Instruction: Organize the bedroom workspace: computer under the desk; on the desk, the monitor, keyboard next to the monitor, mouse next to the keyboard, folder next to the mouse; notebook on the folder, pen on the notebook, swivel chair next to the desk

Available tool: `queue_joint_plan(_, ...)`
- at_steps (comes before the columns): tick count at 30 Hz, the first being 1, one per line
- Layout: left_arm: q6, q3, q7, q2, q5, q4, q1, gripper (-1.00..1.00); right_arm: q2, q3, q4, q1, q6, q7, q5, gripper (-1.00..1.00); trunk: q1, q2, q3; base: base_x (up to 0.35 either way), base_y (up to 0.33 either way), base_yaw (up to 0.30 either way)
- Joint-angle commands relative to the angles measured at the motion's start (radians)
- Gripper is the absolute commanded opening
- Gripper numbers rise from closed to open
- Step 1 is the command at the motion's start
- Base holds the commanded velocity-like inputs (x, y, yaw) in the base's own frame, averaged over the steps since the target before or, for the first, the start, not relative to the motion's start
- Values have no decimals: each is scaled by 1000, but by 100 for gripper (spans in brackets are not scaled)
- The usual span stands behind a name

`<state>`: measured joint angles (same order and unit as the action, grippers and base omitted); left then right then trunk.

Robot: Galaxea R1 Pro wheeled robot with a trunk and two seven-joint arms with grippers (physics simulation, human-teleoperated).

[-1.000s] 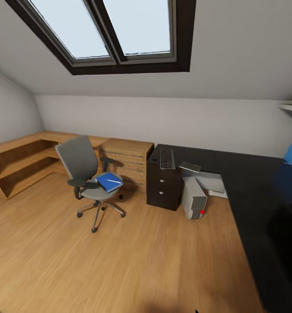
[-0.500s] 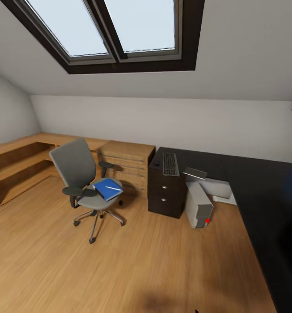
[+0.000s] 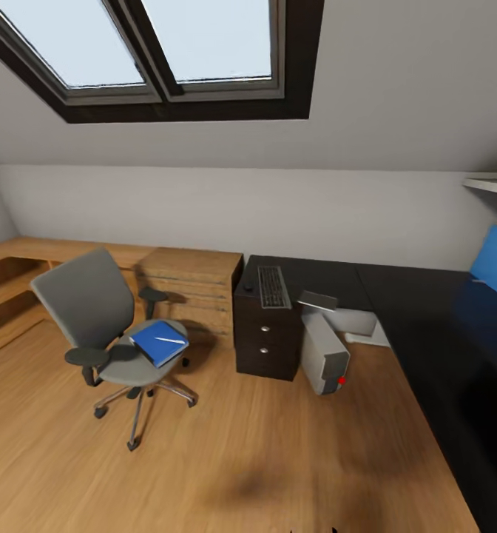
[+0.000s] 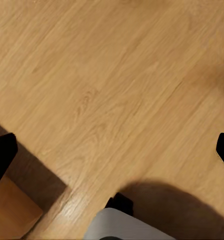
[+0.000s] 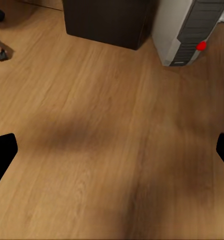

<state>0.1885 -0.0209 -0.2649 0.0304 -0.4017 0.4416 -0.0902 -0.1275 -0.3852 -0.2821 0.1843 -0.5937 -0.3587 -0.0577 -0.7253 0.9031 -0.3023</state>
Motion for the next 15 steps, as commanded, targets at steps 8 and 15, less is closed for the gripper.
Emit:
queue_joint_plan(8, 3, -4, -2, 0, -6, 0, 0, 100, 0, -8, 1, 1, -3, -6, -5, 100, -1, 1, -1, 305, 162, -201)
queue_joint_plan(15, 3, -4, -2, 0, -6, 0, 0, 100, 1, -8, 2, 1, -3, -6, -5, 100, -1, 1, -1, 328, 29, -38)
